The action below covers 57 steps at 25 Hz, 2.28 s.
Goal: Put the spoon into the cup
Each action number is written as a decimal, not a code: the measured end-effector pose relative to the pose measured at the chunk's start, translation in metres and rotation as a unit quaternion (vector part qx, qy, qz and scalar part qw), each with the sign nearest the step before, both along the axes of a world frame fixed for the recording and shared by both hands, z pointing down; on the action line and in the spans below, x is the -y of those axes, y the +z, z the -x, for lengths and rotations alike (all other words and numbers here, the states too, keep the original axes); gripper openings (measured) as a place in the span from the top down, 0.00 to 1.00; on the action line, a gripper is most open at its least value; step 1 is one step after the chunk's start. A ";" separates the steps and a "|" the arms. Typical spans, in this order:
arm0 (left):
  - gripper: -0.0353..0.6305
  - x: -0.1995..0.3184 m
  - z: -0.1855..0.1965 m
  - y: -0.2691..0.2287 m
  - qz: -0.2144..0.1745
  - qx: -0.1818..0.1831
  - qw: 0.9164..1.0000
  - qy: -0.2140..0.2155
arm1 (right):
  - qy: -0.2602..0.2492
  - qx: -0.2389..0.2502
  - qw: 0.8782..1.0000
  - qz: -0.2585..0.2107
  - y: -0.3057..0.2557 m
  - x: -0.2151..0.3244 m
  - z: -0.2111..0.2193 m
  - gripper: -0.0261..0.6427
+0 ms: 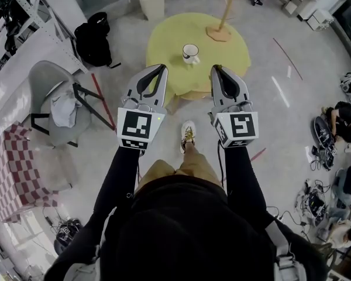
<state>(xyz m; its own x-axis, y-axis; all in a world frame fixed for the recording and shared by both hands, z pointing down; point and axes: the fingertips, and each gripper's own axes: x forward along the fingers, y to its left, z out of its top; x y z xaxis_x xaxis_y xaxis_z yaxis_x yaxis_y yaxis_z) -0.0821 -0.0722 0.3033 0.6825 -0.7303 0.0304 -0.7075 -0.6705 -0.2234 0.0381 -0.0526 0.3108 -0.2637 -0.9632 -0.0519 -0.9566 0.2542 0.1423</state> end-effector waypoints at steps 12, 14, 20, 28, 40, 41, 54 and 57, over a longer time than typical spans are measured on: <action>0.92 0.097 -0.034 0.004 0.014 0.016 0.999 -0.027 | -0.044 0.022 0.999 0.012 0.002 0.112 -0.028 0.92; 0.92 0.113 -0.038 0.003 0.016 0.020 0.999 -0.033 | -0.051 0.027 0.998 0.011 0.000 0.129 -0.031 0.92; 0.92 0.152 -0.052 0.007 0.025 0.024 0.999 -0.037 | -0.066 0.043 0.997 0.019 0.004 0.171 -0.041 0.92; 0.92 0.197 -0.062 0.022 0.041 0.025 0.997 -0.054 | -0.096 0.049 0.993 0.042 0.019 0.218 -0.045 0.92; 0.92 0.250 -0.079 0.051 0.064 0.031 0.995 -0.072 | -0.143 0.036 0.987 0.069 0.044 0.270 -0.044 0.92; 0.92 0.253 -0.080 0.052 0.065 0.032 0.995 -0.073 | -0.146 0.037 0.986 0.070 0.046 0.272 -0.045 0.92; 0.92 0.266 -0.093 0.055 0.057 0.039 0.995 -0.073 | -0.180 0.056 0.980 0.062 0.049 0.271 -0.041 0.92; 0.92 0.267 -0.096 0.055 0.055 0.040 0.995 -0.070 | -0.187 0.061 0.979 0.057 0.048 0.272 -0.040 0.92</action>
<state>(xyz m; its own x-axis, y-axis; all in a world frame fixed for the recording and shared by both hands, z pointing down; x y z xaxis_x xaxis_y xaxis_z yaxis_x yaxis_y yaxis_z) 0.0137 -0.3395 0.3581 0.5667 -0.8071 0.1657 -0.7786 -0.5904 -0.2126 0.0777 -0.3243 0.3584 -0.5968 -0.8024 -0.0026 -0.8022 0.5968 -0.0172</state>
